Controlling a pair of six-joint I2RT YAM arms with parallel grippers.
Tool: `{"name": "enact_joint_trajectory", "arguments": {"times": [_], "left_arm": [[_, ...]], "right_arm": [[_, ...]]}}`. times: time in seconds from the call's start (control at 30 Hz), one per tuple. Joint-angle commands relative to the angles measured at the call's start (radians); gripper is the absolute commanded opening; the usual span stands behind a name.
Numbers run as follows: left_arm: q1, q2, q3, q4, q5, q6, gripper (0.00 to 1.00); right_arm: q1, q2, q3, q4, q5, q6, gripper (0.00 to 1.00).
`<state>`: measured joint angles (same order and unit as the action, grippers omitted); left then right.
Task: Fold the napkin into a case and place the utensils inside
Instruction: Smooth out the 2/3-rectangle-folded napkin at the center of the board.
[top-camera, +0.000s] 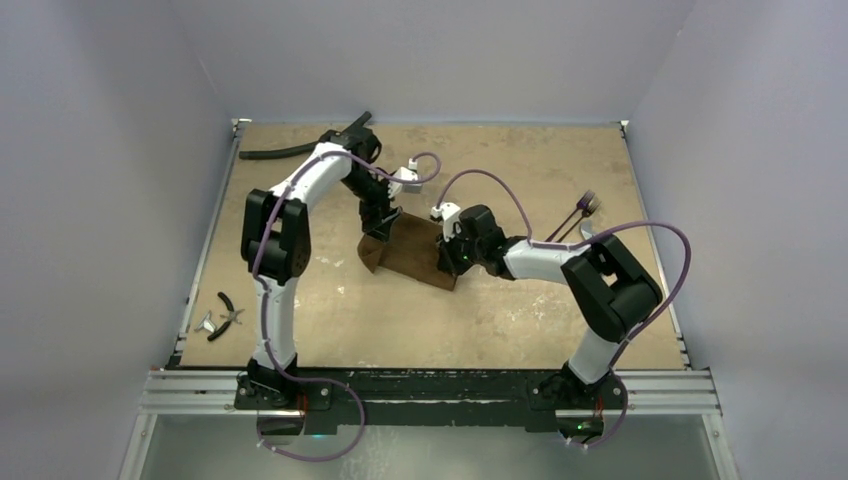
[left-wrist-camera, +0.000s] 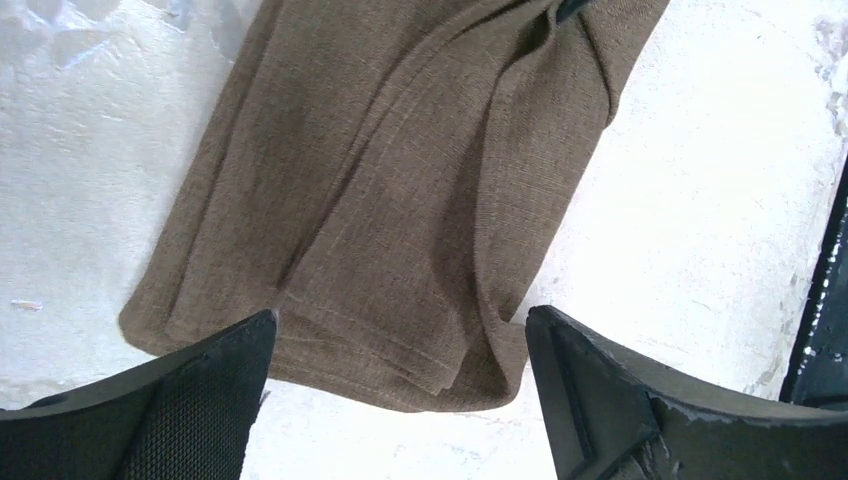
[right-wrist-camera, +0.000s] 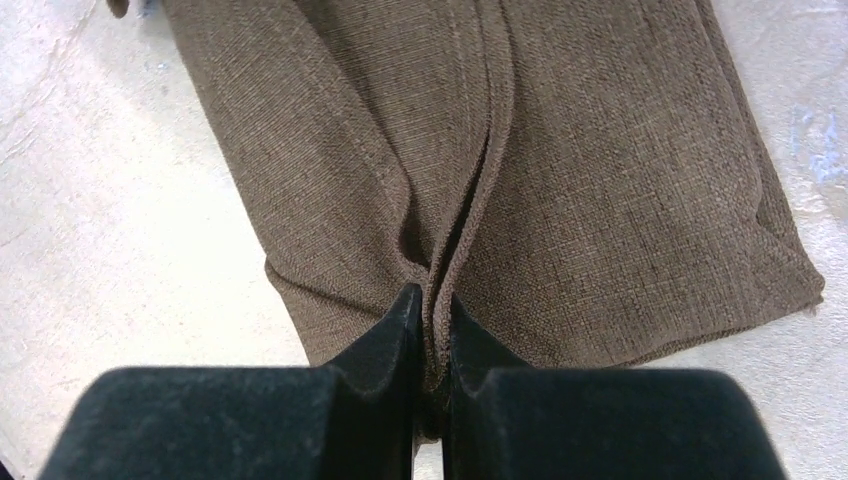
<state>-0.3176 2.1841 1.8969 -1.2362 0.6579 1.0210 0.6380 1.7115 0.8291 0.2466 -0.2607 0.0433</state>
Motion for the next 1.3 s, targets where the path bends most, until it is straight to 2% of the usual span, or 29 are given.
{"name": "enact_joint_trajectory", "arguments": {"times": [0.0,0.1,0.23,0.37,0.53,0.7,0.77,0.87,1.0,1.13,1.27], "left_arm": [[-0.020,-0.116,-0.136,0.068,-0.003,-0.019,0.95],[-0.021,-0.170,-0.233,0.137,-0.023,-0.035,0.95],[-0.026,-0.202,-0.309,0.284,-0.036,-0.130,0.96],[-0.026,-0.224,-0.377,0.479,-0.072,-0.251,0.95],[-0.025,-0.237,-0.434,0.596,-0.133,-0.323,0.89],[-0.022,-0.221,-0.427,0.592,-0.129,-0.351,0.79],[-0.019,-0.215,-0.417,0.585,-0.112,-0.359,0.75],[-0.008,-0.210,-0.397,0.571,-0.059,-0.383,0.74],[0.035,-0.200,-0.342,0.535,0.003,-0.431,0.78],[0.108,-0.216,-0.310,0.524,0.019,-0.459,0.78],[0.161,-0.241,-0.289,0.438,0.038,-0.400,0.79]], "right_arm": [[-0.018,0.013,0.056,-0.042,-0.021,0.037,0.13],[-0.020,0.021,0.064,-0.054,-0.037,0.045,0.20],[-0.020,0.015,0.071,-0.060,-0.081,0.060,0.32],[-0.024,-0.015,0.090,-0.080,-0.116,0.079,0.59],[-0.051,-0.113,0.093,-0.077,-0.147,0.114,0.69],[-0.061,-0.163,0.108,-0.096,-0.154,0.135,0.70],[-0.061,-0.184,0.102,-0.092,-0.146,0.135,0.67],[-0.061,-0.215,0.089,-0.021,-0.143,0.130,0.61],[-0.048,-0.114,0.148,0.010,-0.236,0.116,0.50],[0.009,-0.020,0.204,0.067,-0.260,0.091,0.44],[0.060,0.076,0.250,0.121,-0.291,0.087,0.42]]}}
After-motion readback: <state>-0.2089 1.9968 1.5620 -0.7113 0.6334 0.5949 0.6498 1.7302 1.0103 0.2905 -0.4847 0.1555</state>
